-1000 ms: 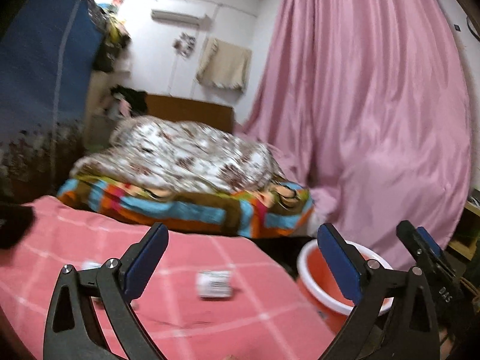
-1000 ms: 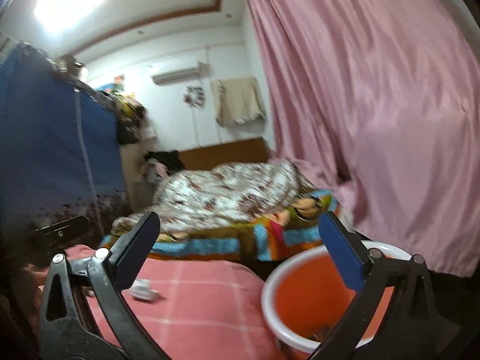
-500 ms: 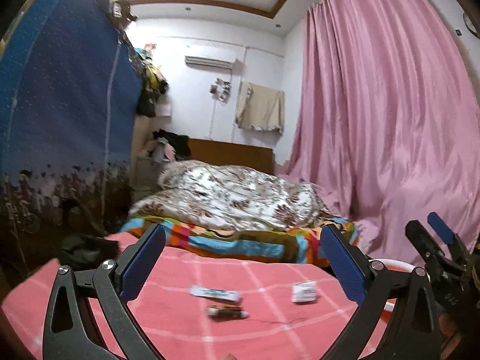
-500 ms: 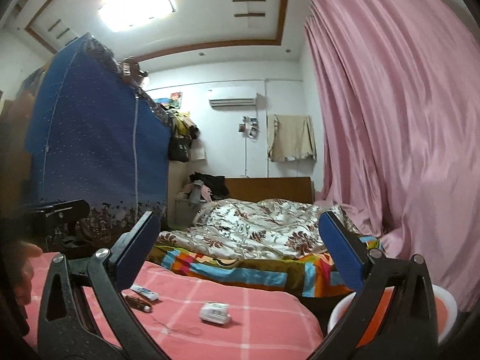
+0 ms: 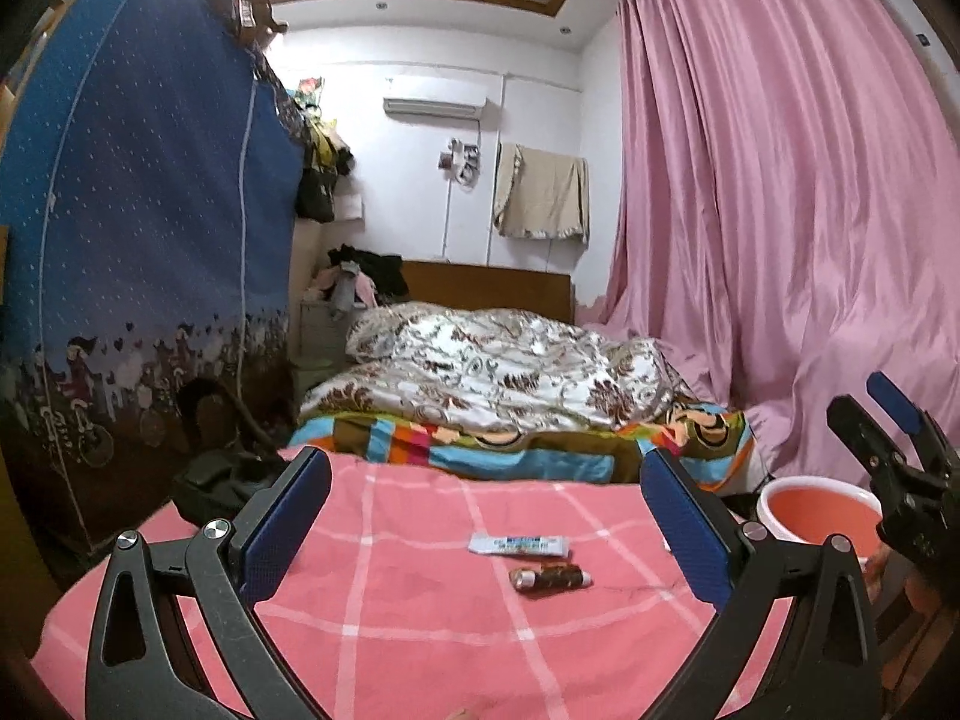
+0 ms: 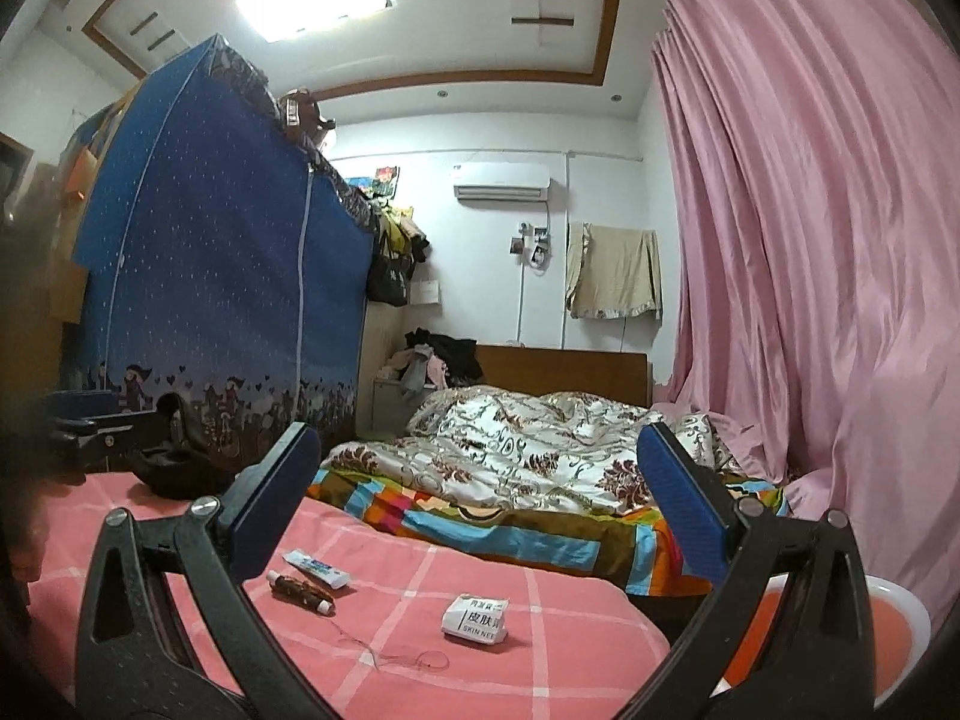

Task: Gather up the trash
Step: 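Move both tools back to the trash on the bedspread, then grasp the white-and-black stick with left tool while right tool grasps white packet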

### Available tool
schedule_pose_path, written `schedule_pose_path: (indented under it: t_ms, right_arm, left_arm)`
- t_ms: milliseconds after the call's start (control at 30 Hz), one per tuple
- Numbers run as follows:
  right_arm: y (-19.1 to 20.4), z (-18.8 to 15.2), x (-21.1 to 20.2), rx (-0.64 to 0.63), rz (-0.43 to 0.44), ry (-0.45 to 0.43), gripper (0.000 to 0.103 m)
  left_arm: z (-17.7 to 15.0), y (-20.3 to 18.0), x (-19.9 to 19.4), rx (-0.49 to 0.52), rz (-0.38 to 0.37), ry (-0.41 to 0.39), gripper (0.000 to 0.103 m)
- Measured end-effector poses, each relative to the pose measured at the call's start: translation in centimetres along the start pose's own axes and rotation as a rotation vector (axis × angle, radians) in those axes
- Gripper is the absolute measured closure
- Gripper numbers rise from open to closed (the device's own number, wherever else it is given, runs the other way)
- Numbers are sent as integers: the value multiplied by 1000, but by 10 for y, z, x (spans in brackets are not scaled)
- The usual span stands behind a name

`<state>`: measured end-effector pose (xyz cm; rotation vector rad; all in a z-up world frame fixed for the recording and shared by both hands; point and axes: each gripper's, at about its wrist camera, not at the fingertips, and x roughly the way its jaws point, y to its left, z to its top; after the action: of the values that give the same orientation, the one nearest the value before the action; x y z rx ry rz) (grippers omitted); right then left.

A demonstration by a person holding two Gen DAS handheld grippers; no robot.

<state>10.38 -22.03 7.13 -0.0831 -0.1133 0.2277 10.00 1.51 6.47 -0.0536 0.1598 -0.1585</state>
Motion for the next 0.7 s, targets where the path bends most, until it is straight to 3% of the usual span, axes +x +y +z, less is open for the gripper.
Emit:
schedule_pose_path:
  t_ms: [200,467,533,633,700]
  right_arm:
    - [-2,-11,22,-18,-14,94,0]
    - [-13,-34,62,7,-30,315,0]
    - [-16,-40,73,24,-22,376,0]
    - [-21,-56,99,44,1,510,2]
    - [-24,-68,114,60,24,588,15]
  left_arm:
    - [-8,1,28,-7,-31,121,2]
    - [-17,-1,79,-47,-96,322,4]
    - [-20,0,92,-67,-121,369,10]
    - [-24,1,111,-90,-157,436,31]
    - [-27,2,122,-108,-189,483,44]
